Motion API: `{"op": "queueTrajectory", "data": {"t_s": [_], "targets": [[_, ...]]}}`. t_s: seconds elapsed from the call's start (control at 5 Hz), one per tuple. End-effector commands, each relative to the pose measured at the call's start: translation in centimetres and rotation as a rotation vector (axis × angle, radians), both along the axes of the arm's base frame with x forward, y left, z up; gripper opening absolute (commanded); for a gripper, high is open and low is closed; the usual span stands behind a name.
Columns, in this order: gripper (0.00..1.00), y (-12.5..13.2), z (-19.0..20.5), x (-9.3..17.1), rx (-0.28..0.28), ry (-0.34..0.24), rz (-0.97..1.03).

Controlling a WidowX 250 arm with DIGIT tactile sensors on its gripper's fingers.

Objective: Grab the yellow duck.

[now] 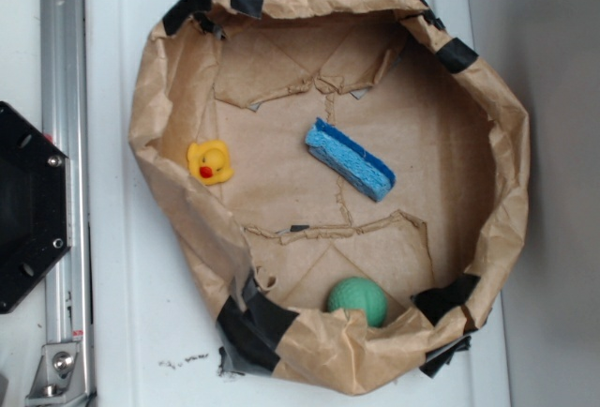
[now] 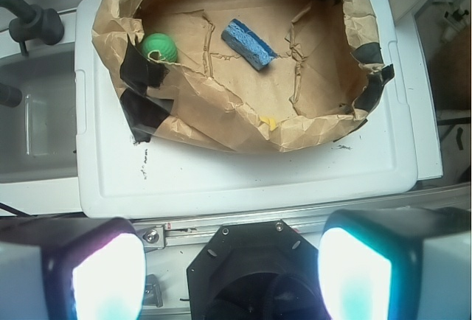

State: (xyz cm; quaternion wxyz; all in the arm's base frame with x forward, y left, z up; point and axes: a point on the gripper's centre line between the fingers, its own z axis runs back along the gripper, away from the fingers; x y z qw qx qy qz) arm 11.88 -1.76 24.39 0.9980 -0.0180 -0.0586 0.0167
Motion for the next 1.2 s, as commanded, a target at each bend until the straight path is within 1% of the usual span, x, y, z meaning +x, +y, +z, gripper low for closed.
{"op": "queueTrajectory", "data": {"t_s": [0.0, 0.2, 0.4, 0.6, 0.8, 1.0], "targets": [[1.0, 0.0, 0.0, 0.0, 0.0, 0.0, 0.0], [1.0, 1.5, -2.2, 5.0, -0.031, 0.075, -0.001], [1.0, 3.0, -6.3, 9.7, -0.042, 0.187, 0.038], [1.0, 3.7, -11.8, 13.4, -0.09, 0.293, 0.08], [1.0, 2.1, -17.0, 10.3, -0.175, 0.518, 0.07], [1.0, 2.1, -17.0, 10.3, -0.175, 0.518, 0.07]]}}
